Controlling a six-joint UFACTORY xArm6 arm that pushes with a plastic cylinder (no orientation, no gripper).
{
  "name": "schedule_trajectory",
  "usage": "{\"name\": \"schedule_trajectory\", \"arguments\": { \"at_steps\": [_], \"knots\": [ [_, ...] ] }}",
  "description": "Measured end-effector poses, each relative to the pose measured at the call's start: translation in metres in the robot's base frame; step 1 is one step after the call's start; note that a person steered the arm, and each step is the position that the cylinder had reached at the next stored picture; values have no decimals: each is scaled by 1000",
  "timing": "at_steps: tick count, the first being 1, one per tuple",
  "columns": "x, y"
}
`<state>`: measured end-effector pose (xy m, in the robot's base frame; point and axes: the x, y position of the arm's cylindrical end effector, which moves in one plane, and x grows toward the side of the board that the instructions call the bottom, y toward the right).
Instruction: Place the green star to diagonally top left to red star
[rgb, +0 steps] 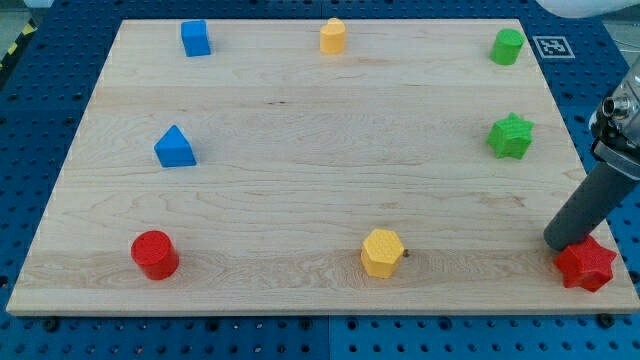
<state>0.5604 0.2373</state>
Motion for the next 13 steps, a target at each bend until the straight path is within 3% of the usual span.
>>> {"name": "schedule_trajectory", "arguments": {
  "at_steps": [3, 7, 8, 9, 10, 12, 13],
  "knots": [
    [-37, -41],
    [-44, 53],
    [-63, 72],
    [-130, 78],
    [-155, 60],
    [-115, 1],
    [-163, 16]
  ]
}}
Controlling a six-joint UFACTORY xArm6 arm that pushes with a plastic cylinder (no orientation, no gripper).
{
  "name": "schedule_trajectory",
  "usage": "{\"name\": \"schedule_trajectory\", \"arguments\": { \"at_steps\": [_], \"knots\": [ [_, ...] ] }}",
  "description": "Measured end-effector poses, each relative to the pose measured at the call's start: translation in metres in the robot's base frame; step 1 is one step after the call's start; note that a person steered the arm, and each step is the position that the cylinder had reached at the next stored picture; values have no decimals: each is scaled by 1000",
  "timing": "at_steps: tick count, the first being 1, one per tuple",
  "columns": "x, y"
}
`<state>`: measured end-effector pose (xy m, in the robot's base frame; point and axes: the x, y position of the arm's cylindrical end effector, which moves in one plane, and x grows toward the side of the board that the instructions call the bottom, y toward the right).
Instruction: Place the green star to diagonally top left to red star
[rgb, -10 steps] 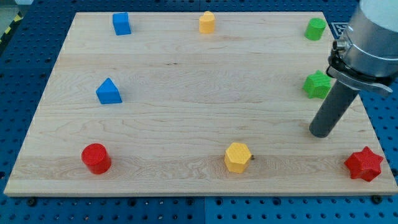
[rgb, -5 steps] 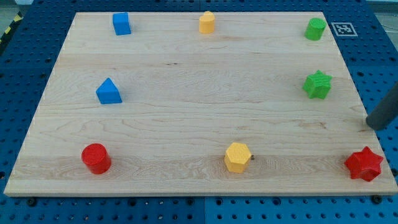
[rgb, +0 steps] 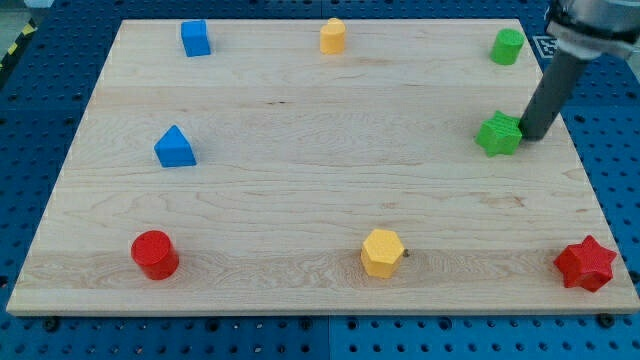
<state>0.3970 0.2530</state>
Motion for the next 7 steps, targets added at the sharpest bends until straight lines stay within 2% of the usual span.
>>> {"name": "schedule_trajectory", "arguments": {
  "at_steps": [1, 2, 4, 5, 6, 7],
  "knots": [
    [-20, -7],
    [-2, -37],
    [92, -38],
    [93, -38],
    [65, -40],
    [63, -67]
  ]
}}
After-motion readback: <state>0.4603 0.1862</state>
